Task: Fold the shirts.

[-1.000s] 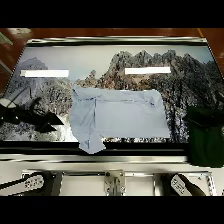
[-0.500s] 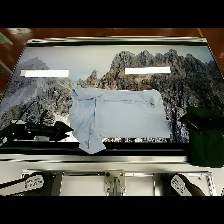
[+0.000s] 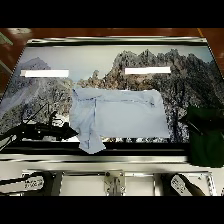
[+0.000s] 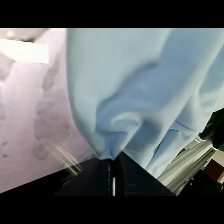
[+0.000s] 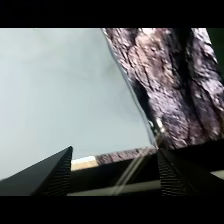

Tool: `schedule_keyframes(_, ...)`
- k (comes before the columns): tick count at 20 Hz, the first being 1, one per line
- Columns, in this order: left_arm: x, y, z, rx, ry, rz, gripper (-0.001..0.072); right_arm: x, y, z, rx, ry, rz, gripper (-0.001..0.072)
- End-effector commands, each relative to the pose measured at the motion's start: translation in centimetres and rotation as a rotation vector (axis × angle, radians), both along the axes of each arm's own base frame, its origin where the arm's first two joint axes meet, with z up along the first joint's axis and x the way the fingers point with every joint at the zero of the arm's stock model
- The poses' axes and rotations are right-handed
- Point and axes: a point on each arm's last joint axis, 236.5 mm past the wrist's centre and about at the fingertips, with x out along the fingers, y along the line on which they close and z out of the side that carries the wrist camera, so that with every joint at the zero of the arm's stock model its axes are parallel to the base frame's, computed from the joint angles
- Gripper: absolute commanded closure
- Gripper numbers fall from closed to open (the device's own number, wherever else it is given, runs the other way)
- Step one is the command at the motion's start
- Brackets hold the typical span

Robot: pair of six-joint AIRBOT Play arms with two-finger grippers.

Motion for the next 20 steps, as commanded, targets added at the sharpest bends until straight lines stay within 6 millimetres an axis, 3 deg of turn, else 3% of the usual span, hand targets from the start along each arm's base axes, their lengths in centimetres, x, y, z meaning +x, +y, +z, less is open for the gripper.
schedule_keyframes(1,0.2,-0.1,0.4,-0.016,-0.004,0.010,0.0671,-3.1,0.0,-2.0,-0.005,0.136,0.049,0.0036)
schedule_keyframes(4,0.3,0.0,1.2,-0.030,-0.021,0.007,0.0671,-4.3,1.8,-4.6,0.100,0.219,0.062,0.0035)
schedule_keyframes(10,0.0,-0.5,3.7,-0.057,-0.094,-0.044,0.0672,-2.6,4.3,-8.2,0.294,0.249,0.035,0.0036)
schedule_keyframes(14,-0.4,-0.8,4.2,-0.076,-0.093,-0.059,0.0671,-0.9,3.5,-8.9,0.267,0.195,-0.014,0.0062)
schedule_keyframes(20,-0.2,-0.9,4.9,-0.079,-0.115,-0.056,0.0672,-1.2,3.2,-9.2,0.249,0.205,-0.004,0.0062)
